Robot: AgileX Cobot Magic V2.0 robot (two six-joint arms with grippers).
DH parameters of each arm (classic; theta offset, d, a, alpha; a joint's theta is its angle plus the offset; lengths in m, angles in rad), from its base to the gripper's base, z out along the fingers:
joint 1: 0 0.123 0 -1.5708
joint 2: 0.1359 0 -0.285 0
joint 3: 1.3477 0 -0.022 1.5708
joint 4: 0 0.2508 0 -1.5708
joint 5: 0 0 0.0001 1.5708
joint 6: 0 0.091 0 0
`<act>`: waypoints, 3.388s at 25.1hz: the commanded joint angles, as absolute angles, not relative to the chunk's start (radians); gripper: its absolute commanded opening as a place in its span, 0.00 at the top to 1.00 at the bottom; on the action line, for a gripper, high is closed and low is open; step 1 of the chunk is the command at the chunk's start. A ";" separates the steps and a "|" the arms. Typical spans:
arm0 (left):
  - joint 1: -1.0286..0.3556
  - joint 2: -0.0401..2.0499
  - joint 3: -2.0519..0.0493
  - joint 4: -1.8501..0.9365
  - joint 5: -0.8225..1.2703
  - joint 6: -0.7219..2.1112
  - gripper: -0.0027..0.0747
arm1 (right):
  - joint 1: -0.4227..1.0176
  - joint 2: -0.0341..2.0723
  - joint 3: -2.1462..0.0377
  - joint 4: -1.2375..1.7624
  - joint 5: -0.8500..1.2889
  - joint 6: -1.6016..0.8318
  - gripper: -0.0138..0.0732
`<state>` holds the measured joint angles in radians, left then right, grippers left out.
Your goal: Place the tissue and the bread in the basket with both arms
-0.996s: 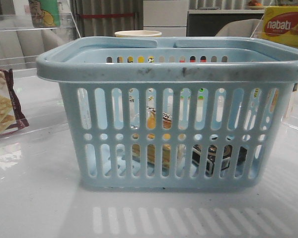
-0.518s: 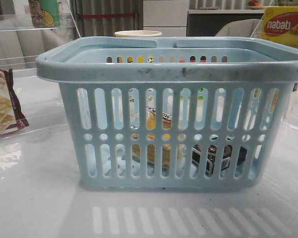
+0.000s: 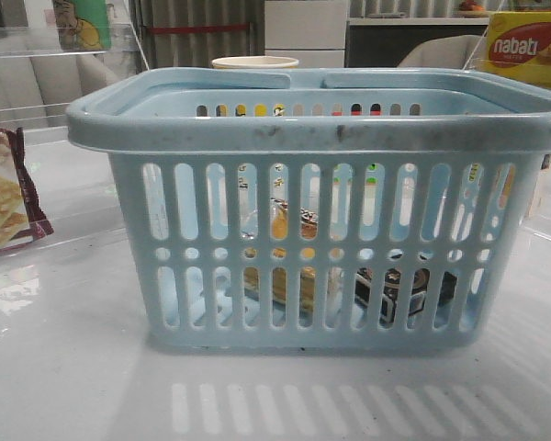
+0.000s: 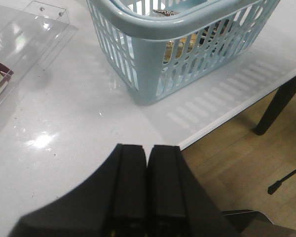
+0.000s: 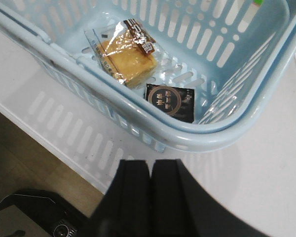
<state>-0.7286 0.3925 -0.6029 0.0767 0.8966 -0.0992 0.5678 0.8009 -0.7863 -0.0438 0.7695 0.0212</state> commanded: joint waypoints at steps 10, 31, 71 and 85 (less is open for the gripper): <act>-0.556 0.243 -0.518 0.122 0.647 -0.054 0.85 | 0.567 0.799 -0.814 -0.061 0.704 0.020 0.78; -0.148 -0.011 -0.067 -0.083 0.117 0.138 0.85 | 0.567 0.799 -0.814 -0.061 0.704 0.020 0.78; -0.062 -0.025 0.006 -0.083 -0.041 0.138 0.85 | 0.567 0.799 -0.814 -0.061 0.705 0.020 0.78; -0.062 -0.023 0.006 -0.083 -0.041 0.138 0.85 | 0.527 0.756 -0.796 -0.083 0.693 0.011 0.78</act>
<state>-0.0644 -0.0060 0.0068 -0.0716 0.0498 0.1364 0.5568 0.7913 -0.7839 -0.0463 0.7672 0.0212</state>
